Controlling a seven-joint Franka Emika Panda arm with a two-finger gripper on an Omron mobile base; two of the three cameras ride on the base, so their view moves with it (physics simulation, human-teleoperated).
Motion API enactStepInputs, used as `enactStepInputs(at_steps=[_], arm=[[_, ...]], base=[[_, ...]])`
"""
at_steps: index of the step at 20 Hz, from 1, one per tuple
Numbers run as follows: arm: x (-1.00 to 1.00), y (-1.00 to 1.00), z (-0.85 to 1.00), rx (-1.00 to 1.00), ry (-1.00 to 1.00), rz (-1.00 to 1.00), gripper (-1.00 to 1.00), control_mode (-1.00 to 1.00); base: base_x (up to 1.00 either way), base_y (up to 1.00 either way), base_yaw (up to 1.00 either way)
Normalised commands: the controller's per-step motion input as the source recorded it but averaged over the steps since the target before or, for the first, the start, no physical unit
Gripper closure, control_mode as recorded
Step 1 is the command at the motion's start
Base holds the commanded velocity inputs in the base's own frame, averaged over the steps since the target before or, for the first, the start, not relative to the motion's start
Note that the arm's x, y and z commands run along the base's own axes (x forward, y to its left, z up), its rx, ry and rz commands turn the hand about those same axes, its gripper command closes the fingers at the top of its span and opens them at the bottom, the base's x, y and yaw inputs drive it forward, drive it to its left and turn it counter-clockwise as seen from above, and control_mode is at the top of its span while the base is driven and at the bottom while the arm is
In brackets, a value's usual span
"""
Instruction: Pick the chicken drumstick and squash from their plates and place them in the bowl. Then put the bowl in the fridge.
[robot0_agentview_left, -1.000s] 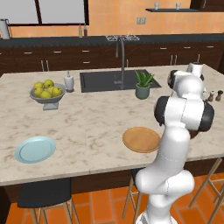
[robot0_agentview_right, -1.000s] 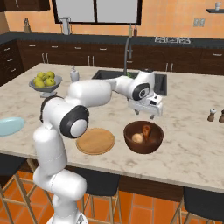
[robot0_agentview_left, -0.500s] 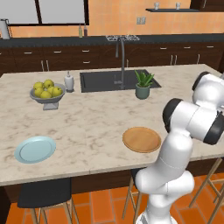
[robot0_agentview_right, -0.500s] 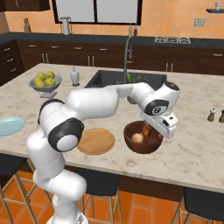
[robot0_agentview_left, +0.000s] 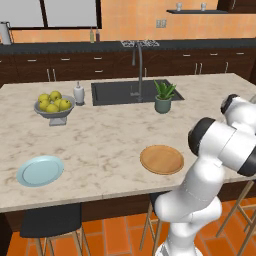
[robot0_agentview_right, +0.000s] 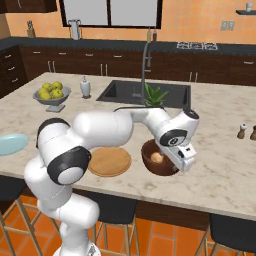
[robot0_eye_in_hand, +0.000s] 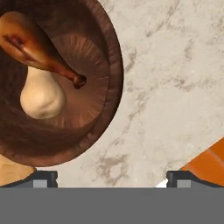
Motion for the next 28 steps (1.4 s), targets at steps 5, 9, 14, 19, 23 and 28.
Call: enactStepInputs(at_steps=[5,9,14,19,23,28], arm=[[0.17,0.03,-0.45,-0.05,-0.06,-0.15,-1.0,-1.0],[0.19,0.0,-0.4,-0.03,-0.07,-0.11,-1.0,-1.0],[0.28,0.0,-0.34,-0.02,-0.07,-0.08,-1.0,-1.0],[0.3,0.0,-0.16,0.0,0.0,-0.05,-1.0,-1.0],[0.1,0.0,-0.1,0.0,0.0,-0.01,1.0,-1.0],[-0.23,0.0,0.15,0.0,-0.11,0.0,1.0,-1.0]], base=[[0.0,0.0,0.0],[0.0,0.0,0.0],[0.0,0.0,0.0],[0.0,0.0,0.0],[0.0,0.0,0.0],[0.0,0.0,0.0]])
